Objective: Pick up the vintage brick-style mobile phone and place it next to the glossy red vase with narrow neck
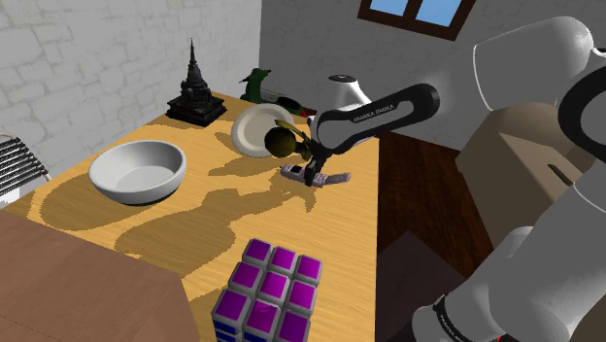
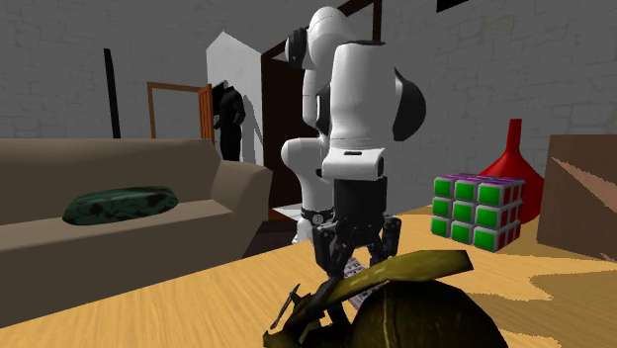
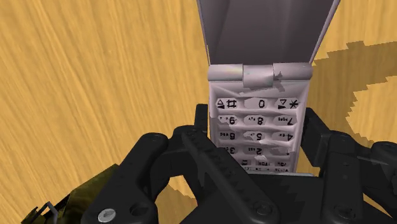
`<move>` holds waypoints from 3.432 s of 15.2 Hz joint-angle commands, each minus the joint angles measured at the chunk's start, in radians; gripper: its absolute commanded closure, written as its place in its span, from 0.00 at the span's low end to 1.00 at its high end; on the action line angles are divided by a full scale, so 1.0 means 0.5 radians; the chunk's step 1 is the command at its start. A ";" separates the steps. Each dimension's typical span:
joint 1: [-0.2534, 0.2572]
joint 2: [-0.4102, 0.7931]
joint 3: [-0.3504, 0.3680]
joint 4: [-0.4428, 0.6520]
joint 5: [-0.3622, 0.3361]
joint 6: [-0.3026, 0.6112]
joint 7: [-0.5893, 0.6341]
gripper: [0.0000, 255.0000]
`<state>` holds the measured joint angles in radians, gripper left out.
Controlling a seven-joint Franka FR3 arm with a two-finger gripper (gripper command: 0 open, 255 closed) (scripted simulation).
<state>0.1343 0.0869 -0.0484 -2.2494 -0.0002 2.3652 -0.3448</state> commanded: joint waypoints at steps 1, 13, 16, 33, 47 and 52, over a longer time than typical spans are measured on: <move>-0.001 -0.033 -0.001 0.024 -0.002 -0.057 0.000 1.00; 0.000 -0.203 -0.001 0.169 -0.012 -0.372 0.006 1.00; 0.001 -0.237 0.000 0.214 -0.013 -0.451 0.007 1.00; 0.002 -0.355 0.002 0.546 -0.018 -0.900 0.009 1.00; 0.003 -0.359 0.003 0.918 -0.017 -1.276 0.008 1.00; 0.003 -0.339 0.003 1.076 -0.016 -1.415 0.006 1.00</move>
<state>0.1358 -0.0838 -0.0468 -1.7278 -0.0084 1.6733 -0.3410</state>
